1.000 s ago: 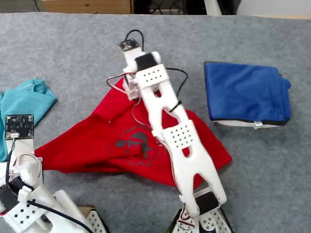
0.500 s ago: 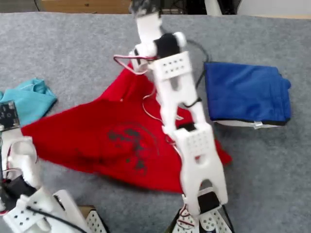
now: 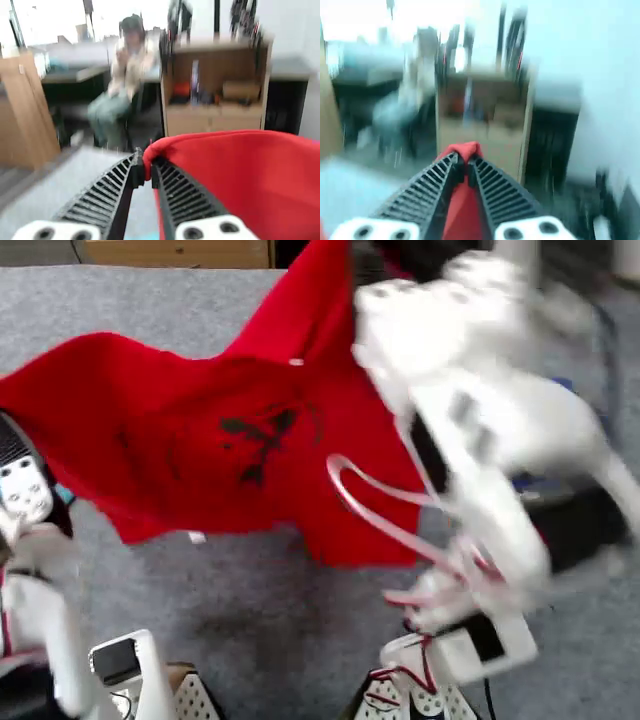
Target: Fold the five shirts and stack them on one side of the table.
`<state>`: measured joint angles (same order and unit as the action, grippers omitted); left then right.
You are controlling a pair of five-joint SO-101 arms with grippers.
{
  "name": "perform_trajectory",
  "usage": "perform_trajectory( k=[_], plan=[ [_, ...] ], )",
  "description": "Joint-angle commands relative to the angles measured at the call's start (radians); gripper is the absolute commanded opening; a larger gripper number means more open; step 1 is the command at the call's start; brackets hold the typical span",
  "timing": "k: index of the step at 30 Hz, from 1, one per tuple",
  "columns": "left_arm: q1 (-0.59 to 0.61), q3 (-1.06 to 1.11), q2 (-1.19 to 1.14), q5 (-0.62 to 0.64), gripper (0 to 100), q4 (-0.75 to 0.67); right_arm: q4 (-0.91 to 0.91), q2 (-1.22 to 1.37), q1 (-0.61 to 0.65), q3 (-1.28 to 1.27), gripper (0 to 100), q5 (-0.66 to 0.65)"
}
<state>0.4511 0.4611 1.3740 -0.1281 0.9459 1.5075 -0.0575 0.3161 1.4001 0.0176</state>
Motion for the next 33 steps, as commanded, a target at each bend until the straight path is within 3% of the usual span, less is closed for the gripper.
perform_trajectory(
  k=[1,10,14,19,25,28,33],
  plan=[
    [-0.013,-0.194,-0.006,0.009,11,0.14,-0.091,-0.105,-0.048,0.024,1.3,0.008],
    [-0.013,-0.555,-0.109,-0.094,3,0.591,-0.109,-0.211,-0.095,0.022,1.3,0.003],
    [-0.013,-0.567,-0.155,-0.091,3,0.701,-0.106,-0.185,-0.095,-0.087,1.3,0.0],
    [-0.022,-0.369,-0.173,-0.1,3,0.694,-0.104,-0.143,-0.095,-0.312,1.3,-0.043],
    [-0.18,-0.047,-0.164,-0.321,3,0.649,-0.106,-0.107,-0.029,-0.545,1.3,-0.146],
    [-0.239,0.05,-0.164,-0.374,3,0.643,-0.11,-0.079,0.031,-0.645,1.3,-0.187],
    [-0.522,0.196,-0.166,-0.373,3,0.64,-0.232,0.024,-0.026,-0.808,1.3,-0.206]
  ],
)
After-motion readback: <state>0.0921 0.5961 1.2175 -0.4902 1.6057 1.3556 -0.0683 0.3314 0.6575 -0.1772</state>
